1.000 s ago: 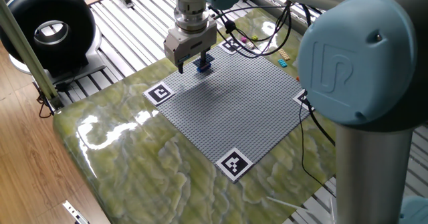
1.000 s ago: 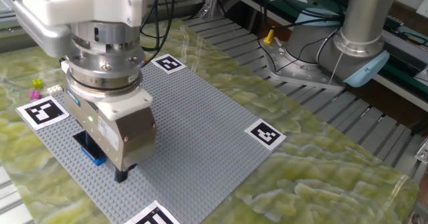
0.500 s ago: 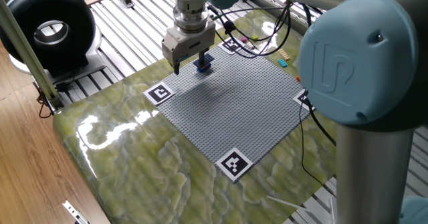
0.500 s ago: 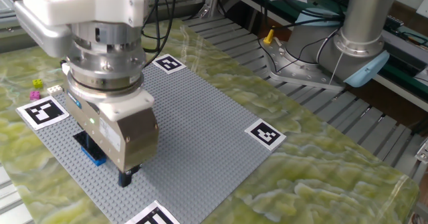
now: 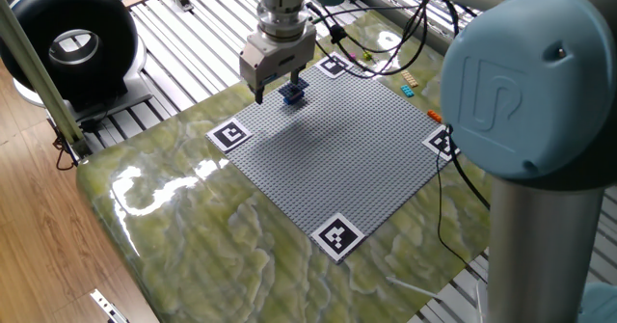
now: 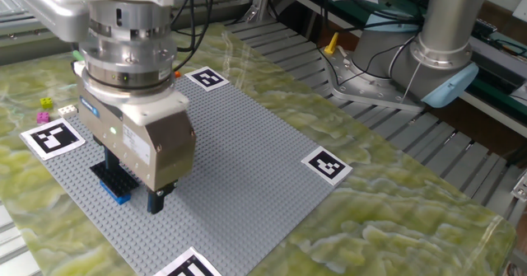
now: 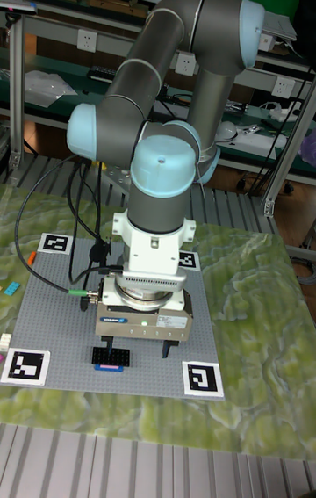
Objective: Stack small Lego blocks one on top of the other
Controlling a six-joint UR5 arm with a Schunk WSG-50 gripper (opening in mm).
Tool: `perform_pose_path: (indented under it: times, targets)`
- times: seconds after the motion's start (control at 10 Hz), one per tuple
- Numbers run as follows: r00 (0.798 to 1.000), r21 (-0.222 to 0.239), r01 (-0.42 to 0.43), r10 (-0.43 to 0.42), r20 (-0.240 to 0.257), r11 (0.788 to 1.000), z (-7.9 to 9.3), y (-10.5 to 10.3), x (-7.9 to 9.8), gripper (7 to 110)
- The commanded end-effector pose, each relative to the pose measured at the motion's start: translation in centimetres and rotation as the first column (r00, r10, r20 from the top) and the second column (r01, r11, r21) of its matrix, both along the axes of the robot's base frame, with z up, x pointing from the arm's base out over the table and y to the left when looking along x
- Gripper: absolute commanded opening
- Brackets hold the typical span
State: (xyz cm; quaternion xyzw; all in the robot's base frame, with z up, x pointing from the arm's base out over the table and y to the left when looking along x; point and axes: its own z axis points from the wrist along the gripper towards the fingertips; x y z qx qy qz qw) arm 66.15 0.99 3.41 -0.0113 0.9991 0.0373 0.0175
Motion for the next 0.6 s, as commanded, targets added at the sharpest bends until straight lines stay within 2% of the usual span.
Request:
perform_pose_path:
  times: [0.0, 0.3, 0.5]
  targets:
    - [1.000, 0.029, 0.002, -0.002, -0.013, 1.000, 0.2, 0.0, 0.0, 88]
    - [0.997, 0.049, 0.021, -0.017, -0.082, 0.999, -0.5, 0.7, -1.5, 88]
    - [0.995, 0.049, 0.026, -0.021, -0.094, 0.998, -0.6, 0.8, -1.9, 88]
